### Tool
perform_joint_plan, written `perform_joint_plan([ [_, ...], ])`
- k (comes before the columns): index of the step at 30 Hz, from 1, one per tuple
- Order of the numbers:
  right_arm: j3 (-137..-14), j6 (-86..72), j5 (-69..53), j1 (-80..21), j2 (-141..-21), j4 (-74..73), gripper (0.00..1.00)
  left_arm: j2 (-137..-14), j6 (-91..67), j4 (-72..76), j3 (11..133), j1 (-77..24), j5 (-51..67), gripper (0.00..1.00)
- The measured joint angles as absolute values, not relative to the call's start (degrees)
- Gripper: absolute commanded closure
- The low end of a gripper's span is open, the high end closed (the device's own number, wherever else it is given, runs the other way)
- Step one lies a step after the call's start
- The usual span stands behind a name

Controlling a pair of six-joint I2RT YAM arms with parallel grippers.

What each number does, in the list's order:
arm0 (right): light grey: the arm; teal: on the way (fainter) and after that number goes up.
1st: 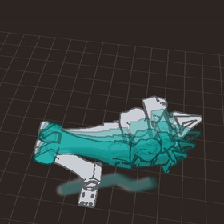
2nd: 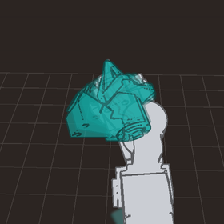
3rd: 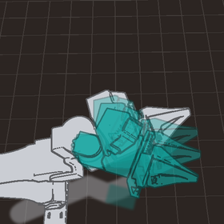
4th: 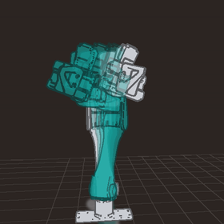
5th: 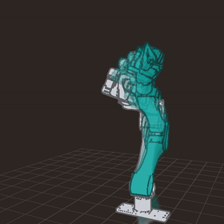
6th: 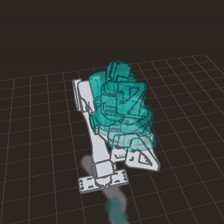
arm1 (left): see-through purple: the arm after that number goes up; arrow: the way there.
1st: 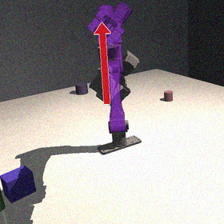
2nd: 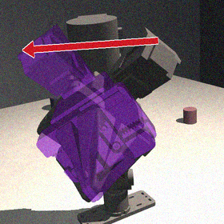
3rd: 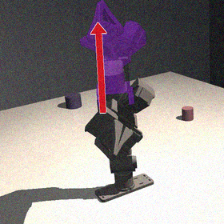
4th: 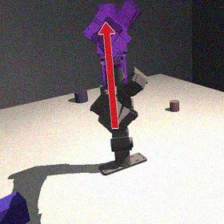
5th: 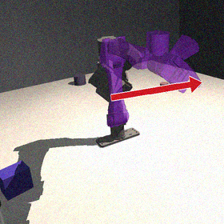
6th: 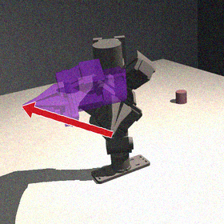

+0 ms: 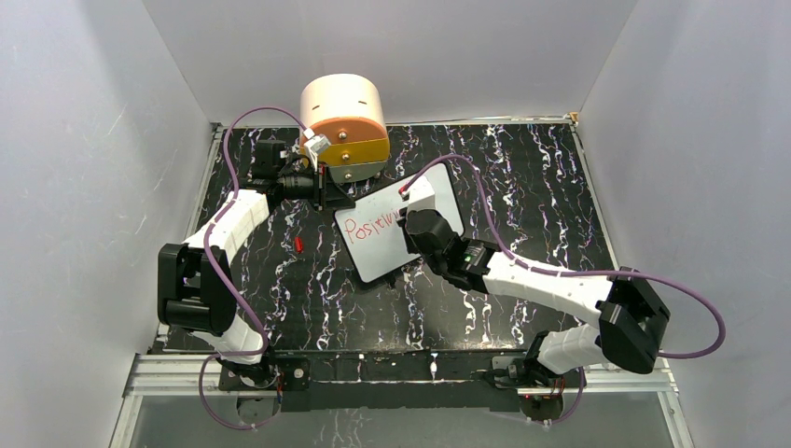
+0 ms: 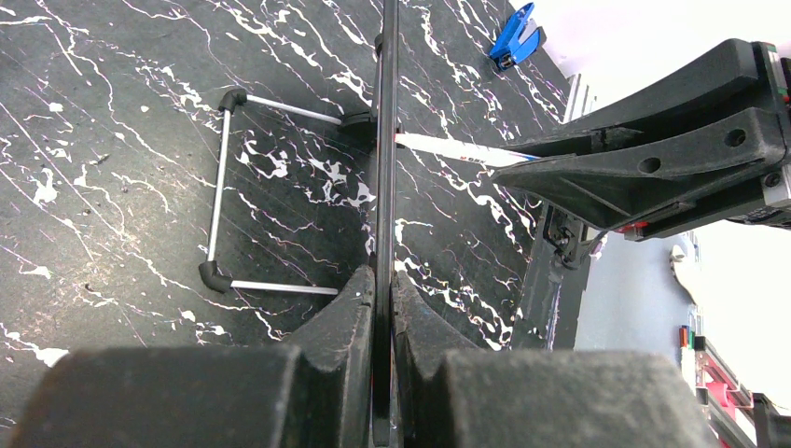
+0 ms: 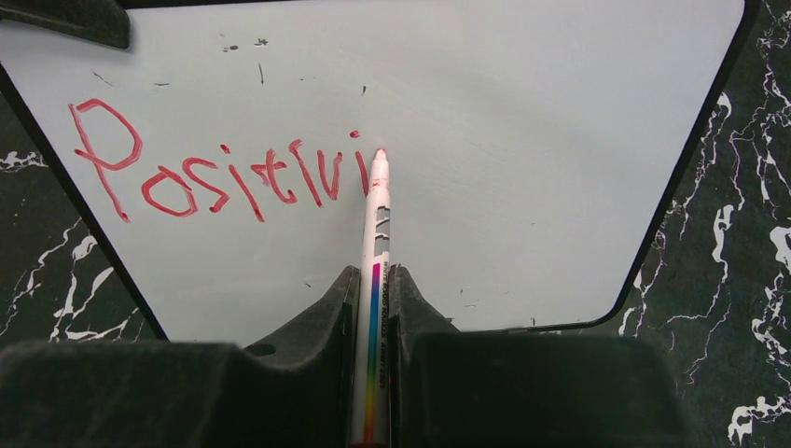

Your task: Write a sentence on the whiteboard

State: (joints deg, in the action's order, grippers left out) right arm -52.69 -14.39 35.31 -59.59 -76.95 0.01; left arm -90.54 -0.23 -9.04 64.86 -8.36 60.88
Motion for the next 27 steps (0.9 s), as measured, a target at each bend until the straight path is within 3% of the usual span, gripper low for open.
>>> perform_joint_plan([
  [27,-52.69,-14.37,36.77,-58.57,-77.41,-0.05,1.0,-90.59,-0.21,-8.99,64.86,-8.34,60.8,1.0],
])
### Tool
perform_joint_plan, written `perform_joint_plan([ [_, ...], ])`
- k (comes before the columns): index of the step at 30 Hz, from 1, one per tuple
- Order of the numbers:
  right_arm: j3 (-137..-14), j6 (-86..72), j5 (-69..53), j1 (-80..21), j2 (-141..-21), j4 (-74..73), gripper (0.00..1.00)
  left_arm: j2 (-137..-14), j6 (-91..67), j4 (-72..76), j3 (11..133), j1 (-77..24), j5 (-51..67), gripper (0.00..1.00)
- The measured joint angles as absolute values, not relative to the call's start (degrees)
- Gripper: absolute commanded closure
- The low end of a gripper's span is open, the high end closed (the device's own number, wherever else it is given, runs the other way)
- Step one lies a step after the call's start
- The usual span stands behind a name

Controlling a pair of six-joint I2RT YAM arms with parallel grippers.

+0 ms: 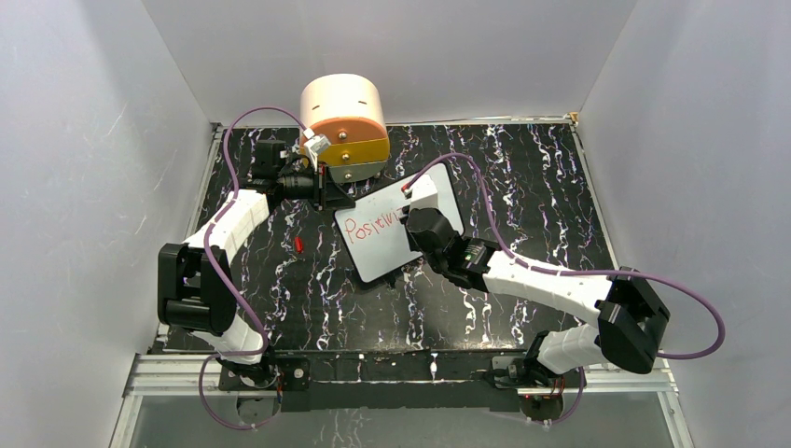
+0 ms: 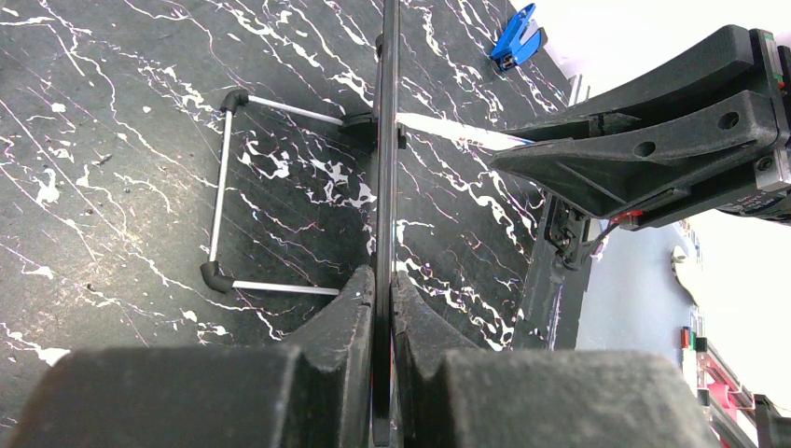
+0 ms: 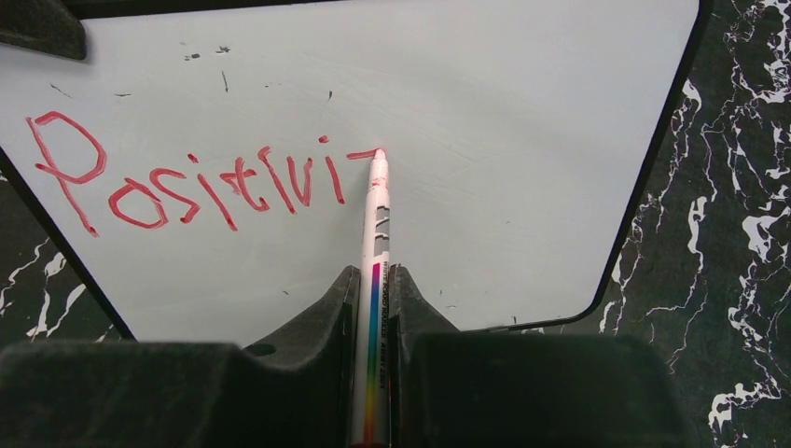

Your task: Write a sentence on the whiteboard

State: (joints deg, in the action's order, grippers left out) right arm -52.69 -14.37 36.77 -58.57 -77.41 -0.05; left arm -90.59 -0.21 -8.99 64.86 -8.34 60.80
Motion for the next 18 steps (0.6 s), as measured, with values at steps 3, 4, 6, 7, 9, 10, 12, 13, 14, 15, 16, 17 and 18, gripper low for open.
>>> perform_joint_plan([
  [3,-52.69,-14.33,36.75,-58.57,-77.38,-0.05,1.0,-90.59,-0.21,-8.99,64.86,-8.34,60.8,1.0],
  [4,-52.69,-14.28,36.69,-58.57,-77.38,-0.05,1.0,-90.59,-0.21,-8.99,64.86,-8.34,60.8,1.0],
  [6,-52.69,-14.13,36.58,-58.54,-77.25,-0.05,1.0,-90.59,-0.21,-8.99,64.86,-8.34,60.82,1.0],
  [7,-52.69,-14.02,36.4,-58.5,-77.17,-0.03,1.0,-90.59,-0.23,-9.02,64.86,-8.34,60.82,1.0],
  [9,-52.56,-13.67,35.86,-58.46,-76.86,0.14,1.0,-90.59,-0.23,-9.02,64.86,-8.34,60.86,1.0],
  [10,-52.4,-13.5,35.7,-58.46,-76.64,0.34,1.0,-90.59,-0.23,-9.02,64.86,-8.34,60.86,1.0],
  [12,-51.94,-13.23,35.44,-58.46,-76.07,0.8,1.0,-90.59,-0.23,-9.02,64.86,-8.34,60.86,1.0],
  [13,-51.83,-13.13,35.35,-58.46,-75.96,0.99,1.0,-90.59,-0.23,-9.02,64.86,-8.34,60.86,1.0],
  [14,-51.83,-13.06,35.33,-58.46,-75.94,1.1,1.0,-90.59,-0.23,-9.02,64.86,-8.34,60.86,1.0],
  [15,-51.83,-12.99,35.27,-58.46,-75.94,1.19,1.0,-90.59,-0.23,-9.02,64.86,-8.34,60.86,1.0],
  [16,-51.83,-12.88,35.16,-58.43,-75.94,1.28,1.0,-90.61,-0.23,-9.02,64.86,-8.34,60.86,1.0],
  [17,-51.83,-12.82,35.09,-58.43,-75.94,1.45,1.0,-90.59,-0.23,-9.02,64.86,-8.34,60.86,1.0],
  [18,-51.83,-12.73,34.98,-58.41,-75.94,1.52,1.0,-90.59,-0.23,-9.02,64.86,-8.34,60.86,1.0],
])
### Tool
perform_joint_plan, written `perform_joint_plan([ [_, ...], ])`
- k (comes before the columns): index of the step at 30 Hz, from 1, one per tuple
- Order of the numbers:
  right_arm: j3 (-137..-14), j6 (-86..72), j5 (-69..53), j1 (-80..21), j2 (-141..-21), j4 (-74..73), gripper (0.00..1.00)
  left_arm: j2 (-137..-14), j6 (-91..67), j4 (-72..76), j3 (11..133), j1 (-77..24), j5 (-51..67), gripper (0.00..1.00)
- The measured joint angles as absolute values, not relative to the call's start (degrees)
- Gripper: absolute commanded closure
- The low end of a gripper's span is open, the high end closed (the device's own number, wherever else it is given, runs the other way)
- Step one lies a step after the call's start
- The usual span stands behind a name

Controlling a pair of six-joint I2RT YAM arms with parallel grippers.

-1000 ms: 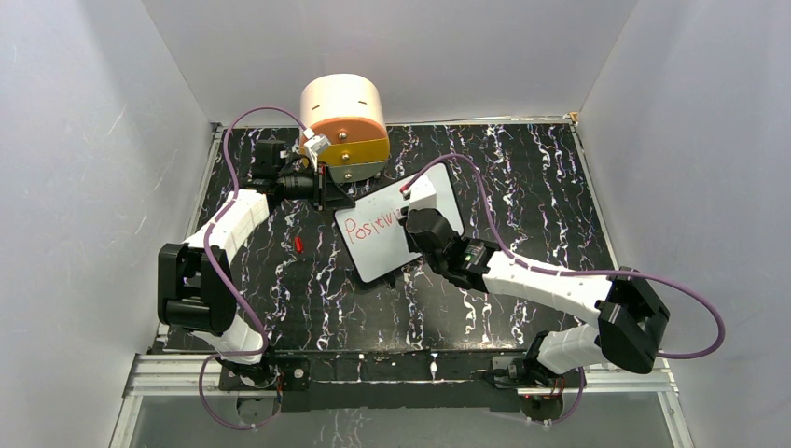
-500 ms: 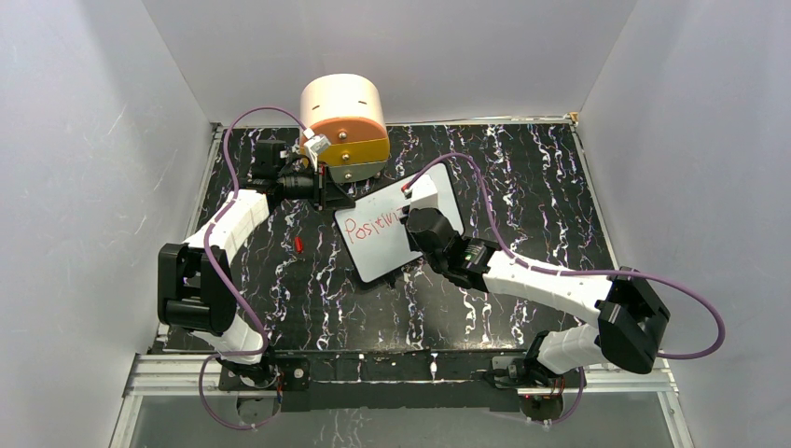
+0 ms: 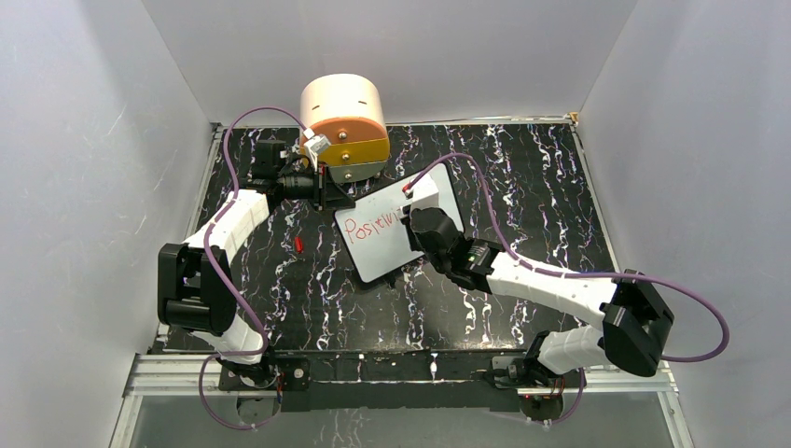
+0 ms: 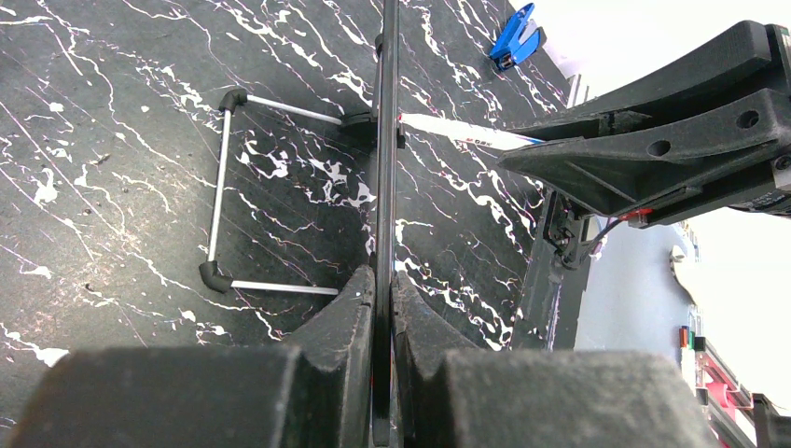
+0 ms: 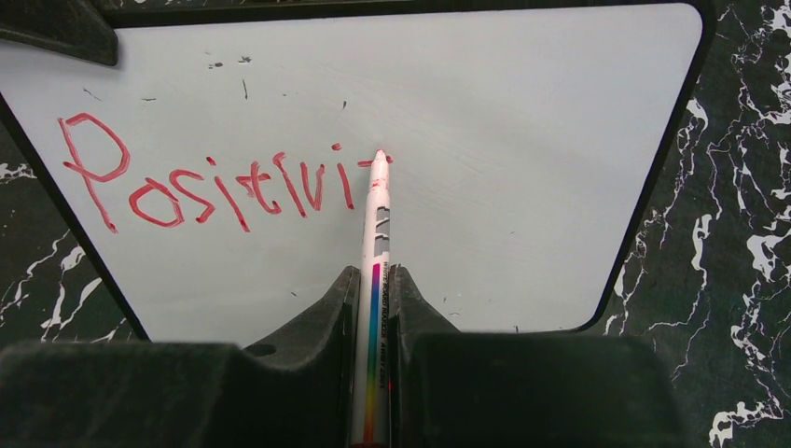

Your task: Write a sentence on the whiteboard

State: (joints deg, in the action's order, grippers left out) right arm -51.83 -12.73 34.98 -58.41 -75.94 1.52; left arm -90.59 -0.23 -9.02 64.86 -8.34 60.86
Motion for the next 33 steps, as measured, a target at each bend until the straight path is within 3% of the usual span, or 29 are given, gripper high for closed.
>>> perform_joint_plan([
  [33,-51.99,-12.05,34.3,-58.13,-77.1,2.26,1.0,-90.59,-0.21,-8.99,64.86,-8.32,60.69,1.0],
])
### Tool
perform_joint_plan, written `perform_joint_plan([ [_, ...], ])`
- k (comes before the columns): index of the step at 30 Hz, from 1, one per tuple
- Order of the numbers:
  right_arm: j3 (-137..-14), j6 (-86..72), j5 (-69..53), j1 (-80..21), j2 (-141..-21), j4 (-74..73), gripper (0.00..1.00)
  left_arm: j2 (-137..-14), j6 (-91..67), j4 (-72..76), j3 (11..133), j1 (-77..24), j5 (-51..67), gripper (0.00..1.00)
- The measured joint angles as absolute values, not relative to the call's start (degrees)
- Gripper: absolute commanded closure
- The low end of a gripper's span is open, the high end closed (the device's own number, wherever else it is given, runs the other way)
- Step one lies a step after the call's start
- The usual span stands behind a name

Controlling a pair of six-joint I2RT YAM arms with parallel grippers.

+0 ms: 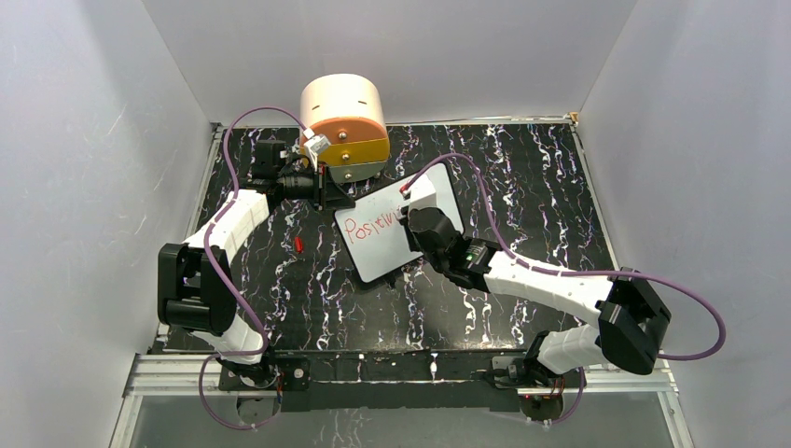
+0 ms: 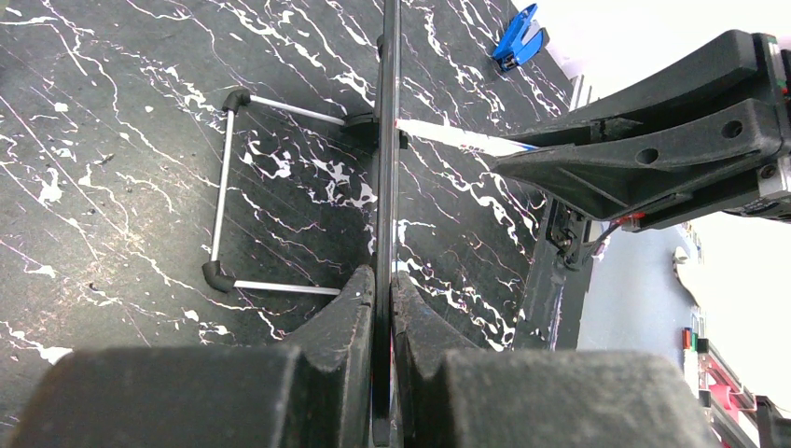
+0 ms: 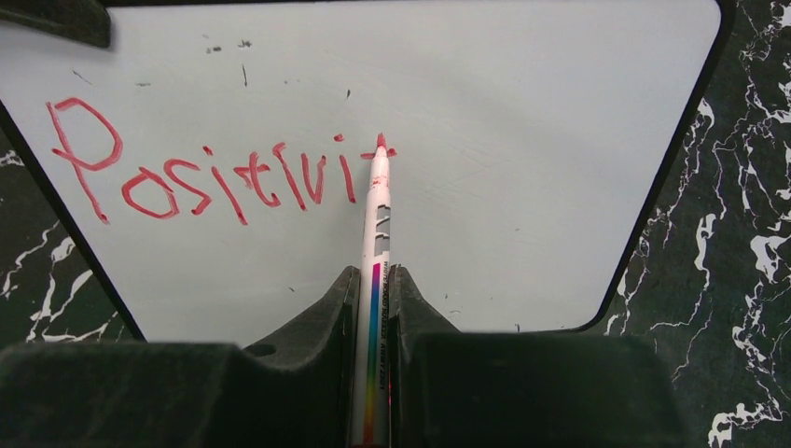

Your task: Write a sentence on the whiteboard

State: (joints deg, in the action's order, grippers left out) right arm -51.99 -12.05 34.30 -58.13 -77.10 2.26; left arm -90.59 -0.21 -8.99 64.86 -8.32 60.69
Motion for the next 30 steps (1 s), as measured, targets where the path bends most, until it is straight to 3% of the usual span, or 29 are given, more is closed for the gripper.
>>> perform_joint_plan([
  [30,-52.05,-13.45,35.83,-58.06,-77.08,-4.01,1.0,-90.61,-0.51,-9.13,64.86,-8.36,60.66,1.0],
])
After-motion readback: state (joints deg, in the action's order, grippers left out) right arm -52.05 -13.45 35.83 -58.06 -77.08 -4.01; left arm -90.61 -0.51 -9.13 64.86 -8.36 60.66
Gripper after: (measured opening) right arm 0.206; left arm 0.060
